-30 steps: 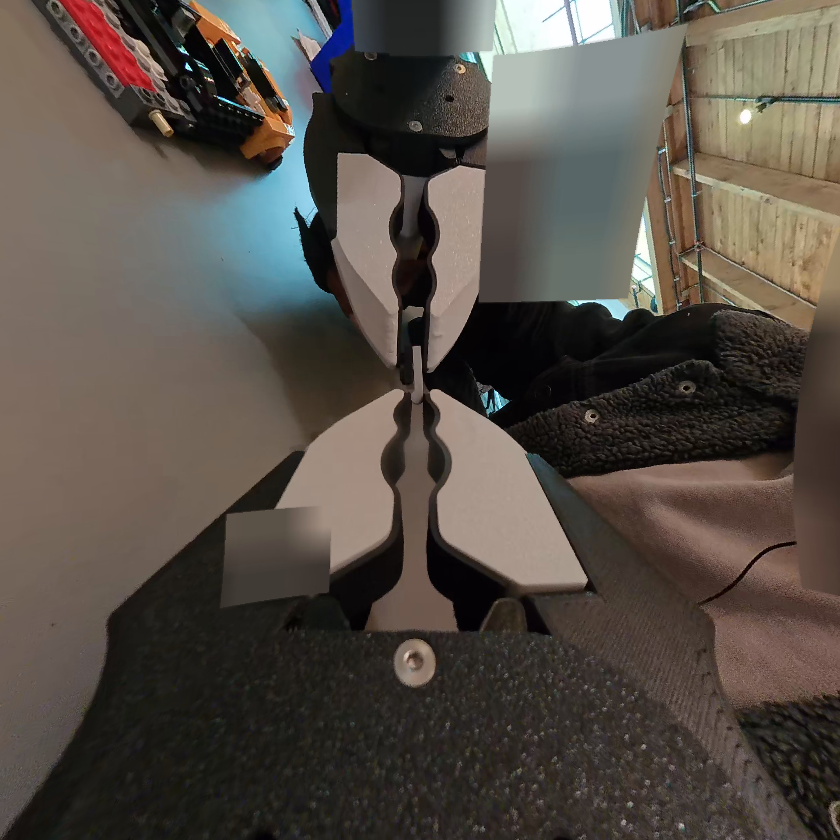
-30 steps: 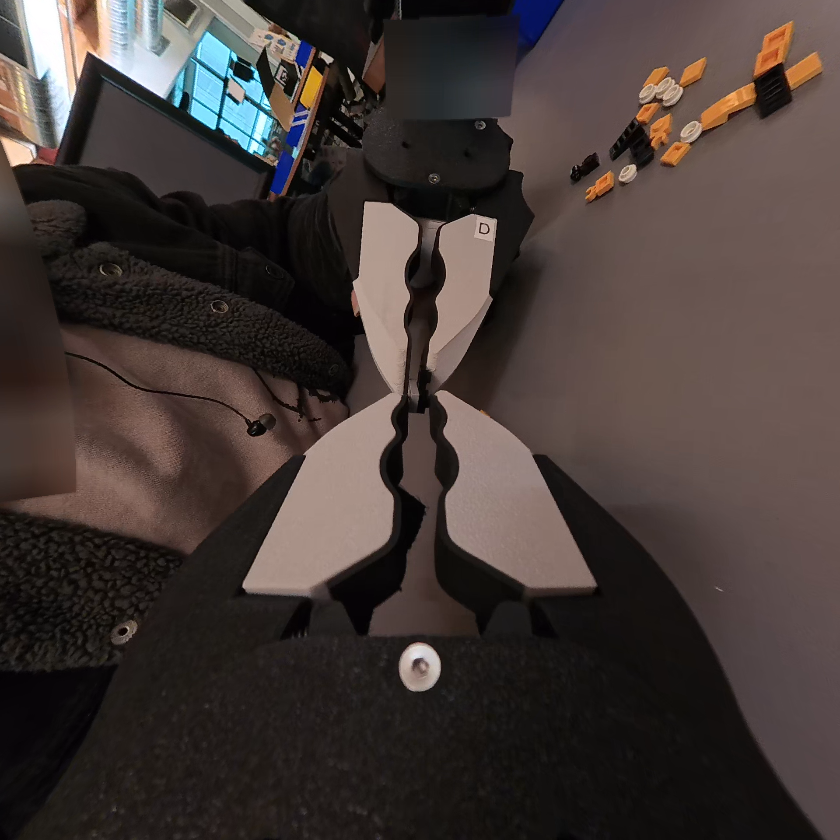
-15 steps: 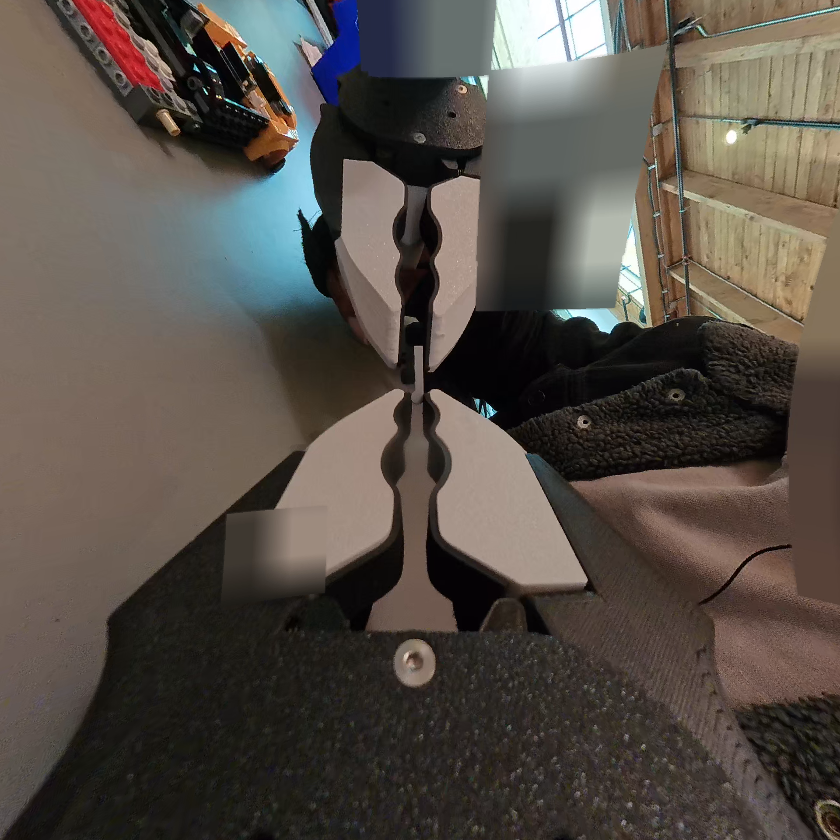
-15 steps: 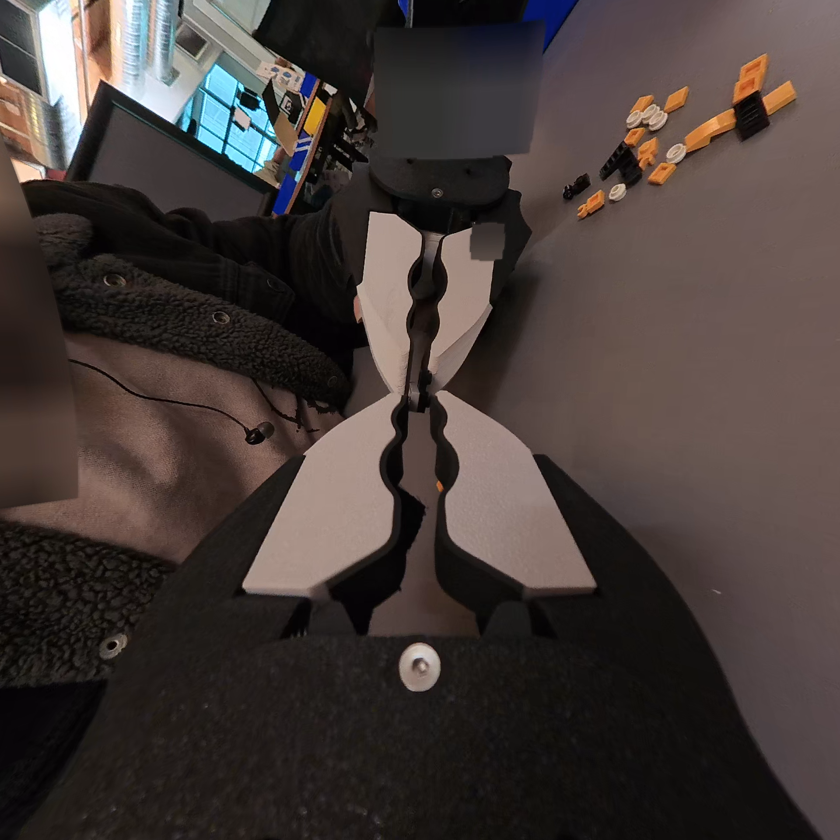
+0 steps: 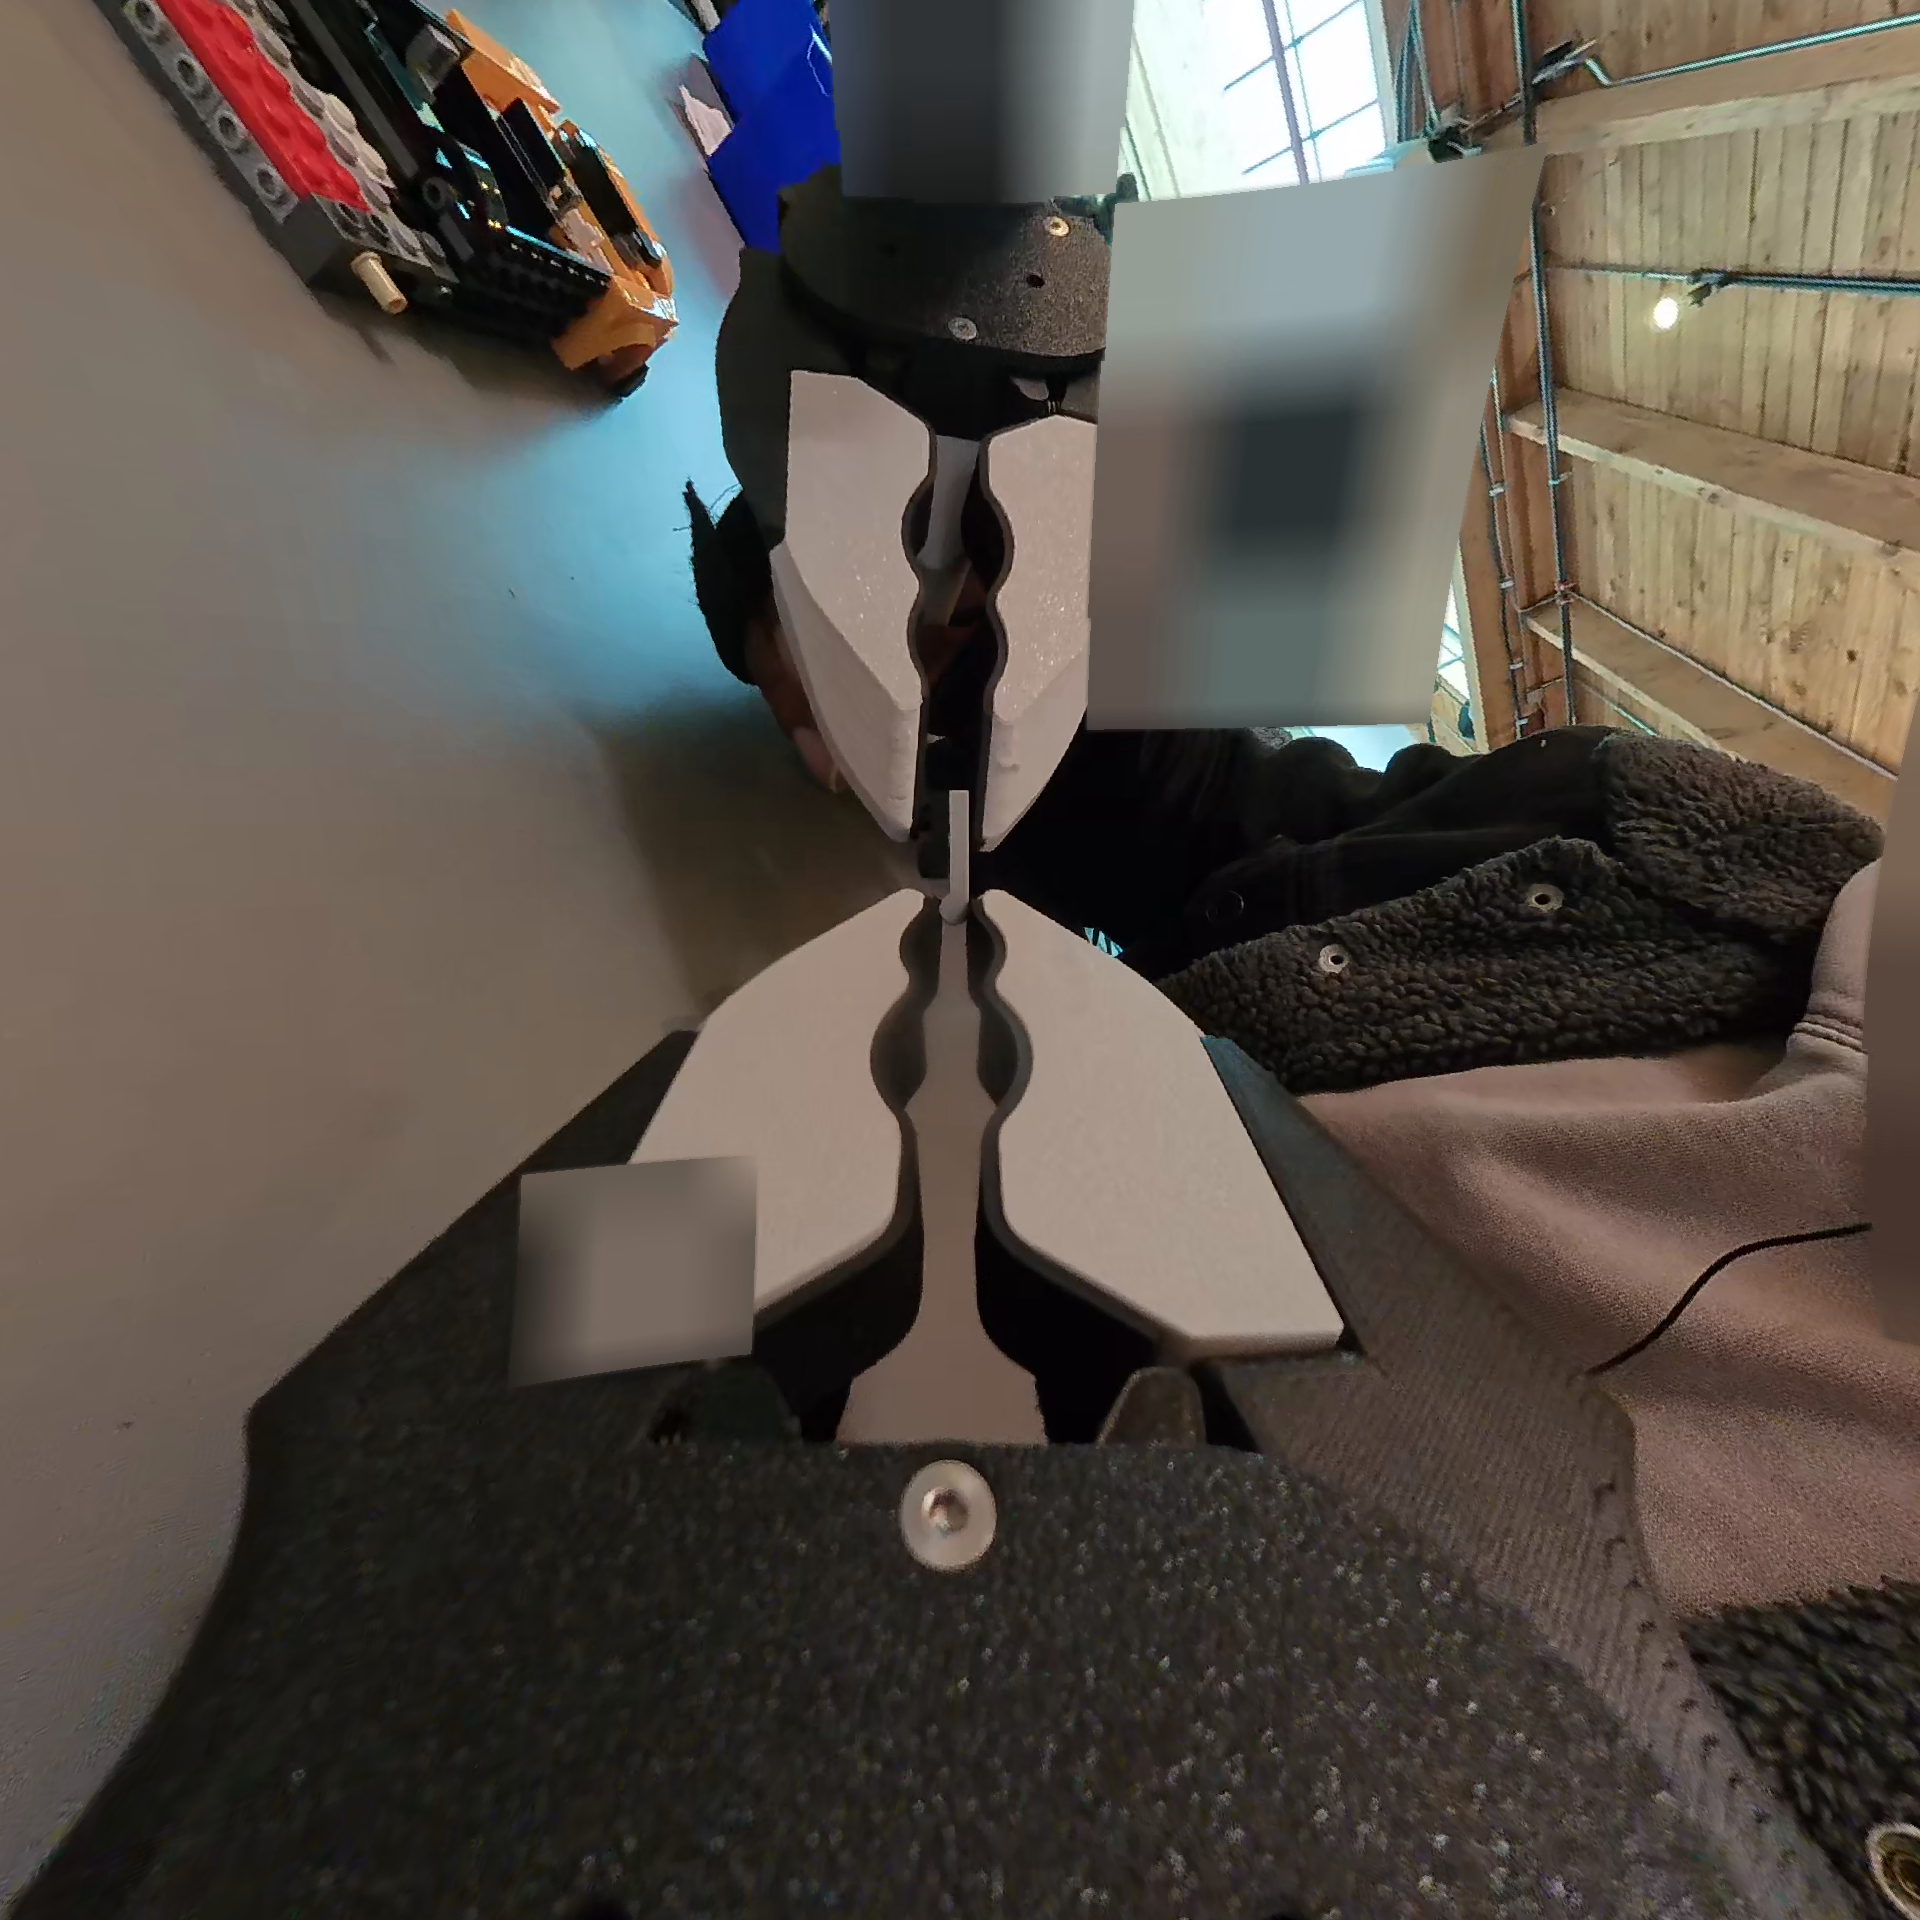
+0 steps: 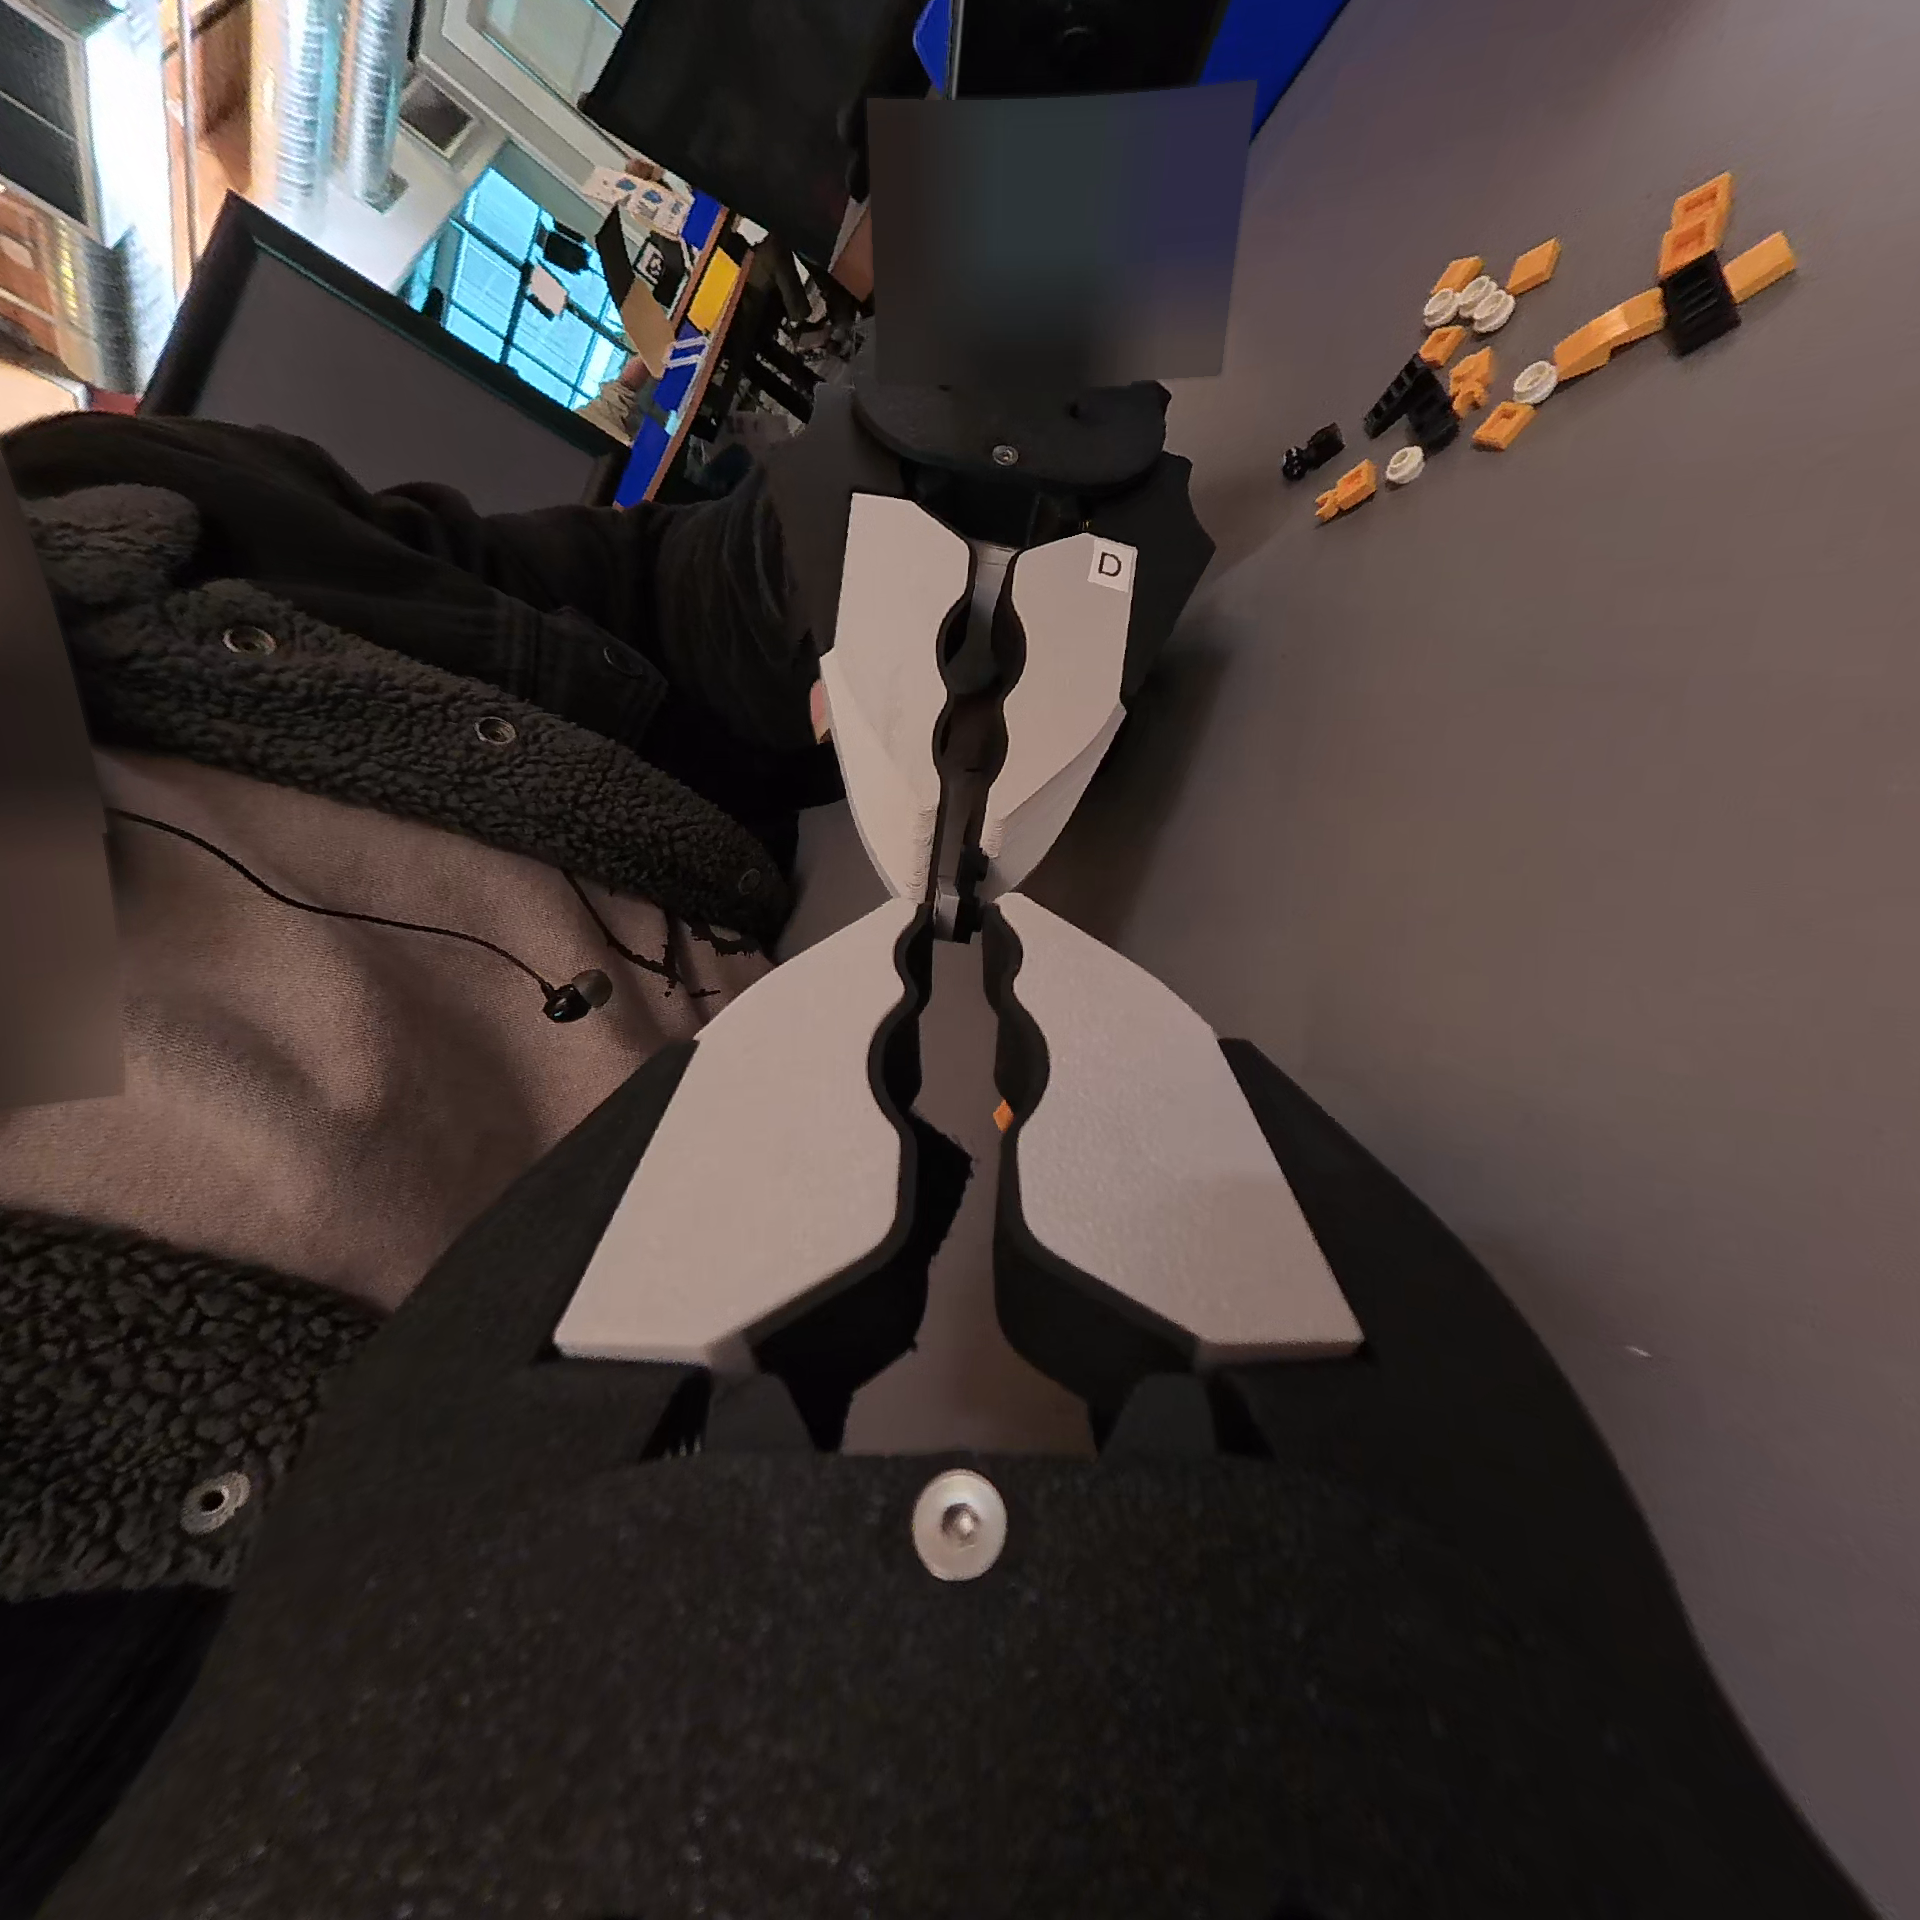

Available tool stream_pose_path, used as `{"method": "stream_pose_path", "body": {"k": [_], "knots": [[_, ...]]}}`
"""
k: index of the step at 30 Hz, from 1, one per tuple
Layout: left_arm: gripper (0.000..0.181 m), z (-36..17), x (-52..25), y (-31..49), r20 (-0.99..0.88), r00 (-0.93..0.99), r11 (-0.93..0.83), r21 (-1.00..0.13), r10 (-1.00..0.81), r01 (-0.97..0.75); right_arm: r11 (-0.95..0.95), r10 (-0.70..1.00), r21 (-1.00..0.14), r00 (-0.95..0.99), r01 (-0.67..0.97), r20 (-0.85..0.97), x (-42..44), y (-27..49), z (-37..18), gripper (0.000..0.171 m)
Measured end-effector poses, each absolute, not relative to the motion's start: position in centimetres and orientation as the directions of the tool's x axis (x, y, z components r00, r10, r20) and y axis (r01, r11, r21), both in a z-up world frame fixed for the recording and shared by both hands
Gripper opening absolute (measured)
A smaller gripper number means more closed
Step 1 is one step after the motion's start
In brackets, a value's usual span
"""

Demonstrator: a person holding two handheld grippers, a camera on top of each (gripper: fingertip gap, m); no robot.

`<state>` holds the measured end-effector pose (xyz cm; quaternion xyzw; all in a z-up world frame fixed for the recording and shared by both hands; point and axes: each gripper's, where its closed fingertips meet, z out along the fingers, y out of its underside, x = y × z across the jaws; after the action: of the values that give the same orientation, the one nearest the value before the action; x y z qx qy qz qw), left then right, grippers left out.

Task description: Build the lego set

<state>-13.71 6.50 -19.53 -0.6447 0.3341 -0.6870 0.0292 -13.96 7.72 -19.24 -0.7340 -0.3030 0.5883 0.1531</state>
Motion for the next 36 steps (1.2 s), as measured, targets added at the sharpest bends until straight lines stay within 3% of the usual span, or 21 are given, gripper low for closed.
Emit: {"method": "stream_pose_path", "body": {"k": [17, 27, 36], "knots": [[0.004, -19.0, -13.8, 6.7, 0.853, -0.188, -0.774, -0.521, -0.487, -0.361, -0.757, 0.653, -0.626, 0.213, 0.187, -0.726, -13.9, 8.1, -18.4, 0.012], [0.004, -19.0, -13.8, 6.9, 0.837, -0.189, -0.763, -0.546, -0.513, -0.346, -0.639, 0.745, -0.766, 0.301, 0.067, -0.595, -14.2, 9.0, -18.2, 0.011], [0.004, -19.0, -13.7, 7.0, 0.839, -0.189, -0.767, -0.543, -0.510, -0.341, -0.599, 0.772, -0.800, 0.289, 0.035, -0.566, -13.7, 8.8, -17.7, 0.000]]}}
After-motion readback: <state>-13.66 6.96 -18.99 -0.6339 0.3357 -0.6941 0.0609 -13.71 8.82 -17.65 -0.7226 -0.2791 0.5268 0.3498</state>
